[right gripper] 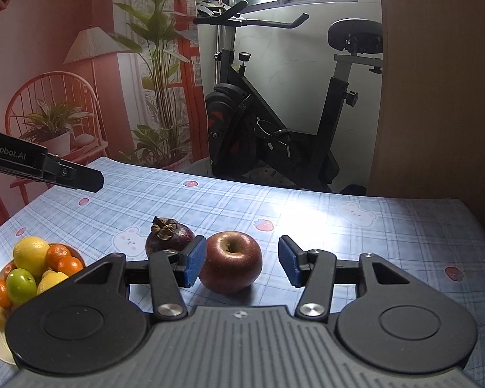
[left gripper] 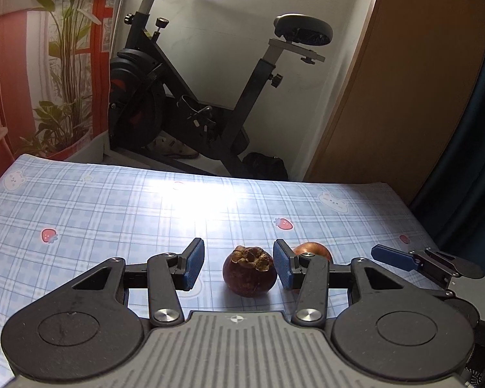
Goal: Organize fruits
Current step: 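Grasp the red apple with the left gripper, then carry the red apple with the left gripper over the plate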
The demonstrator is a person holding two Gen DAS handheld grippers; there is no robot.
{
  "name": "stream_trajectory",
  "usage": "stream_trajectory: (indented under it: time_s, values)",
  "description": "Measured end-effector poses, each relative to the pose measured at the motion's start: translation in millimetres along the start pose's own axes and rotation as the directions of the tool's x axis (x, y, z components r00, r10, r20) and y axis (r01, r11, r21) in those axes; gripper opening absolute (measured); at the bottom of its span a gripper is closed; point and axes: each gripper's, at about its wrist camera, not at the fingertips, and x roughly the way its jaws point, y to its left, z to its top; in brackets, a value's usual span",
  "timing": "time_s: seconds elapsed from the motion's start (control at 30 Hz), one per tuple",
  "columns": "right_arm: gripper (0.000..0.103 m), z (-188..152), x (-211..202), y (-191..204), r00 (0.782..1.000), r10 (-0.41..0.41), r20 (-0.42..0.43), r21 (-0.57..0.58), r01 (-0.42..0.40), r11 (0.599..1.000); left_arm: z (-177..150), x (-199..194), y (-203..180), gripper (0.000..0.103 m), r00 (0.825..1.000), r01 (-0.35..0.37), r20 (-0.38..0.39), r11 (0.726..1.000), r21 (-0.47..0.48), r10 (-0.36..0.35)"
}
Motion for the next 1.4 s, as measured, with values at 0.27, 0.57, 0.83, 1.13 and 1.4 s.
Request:
stream_trajectory:
  time_s: [0.27, 0.57, 0.83, 1.13, 1.4]
  values:
    - [0.064, -8, 28, -10, 0.998, 0.049, -0.045, 0.014, -0.049, 0.999, 6, 39, -16, 0.038, 0.995, 0.075, -0.068, 0.997, 0.021, -0.074]
    - [0.067, -16, 50, -10, 0.993, 0.091, -0.075, -0.002, -0.092, 0.996, 11, 88, -36, 0.037, 0.971, 0.173, -0.168, 0.985, 0.012, -0.169]
    - [0.069, -19, 61, -11, 0.989, 0.125, -0.083, 0.001, -0.125, 0.992, 8, 113, -39, 0.037, 0.954, 0.198, -0.231, 0.98, 0.007, -0.191]
    - [0.068, -21, 68, -14, 0.986, 0.142, -0.085, 0.017, -0.141, 0.99, 9, 119, -43, 0.037, 0.941, 0.232, -0.256, 0.973, 0.008, -0.222]
    - [0.067, -25, 52, -12, 0.985, 0.138, -0.106, 0.033, -0.135, 0.99, 3, 109, -52, 0.037, 0.931, 0.253, -0.282, 0.966, 0.048, -0.23]
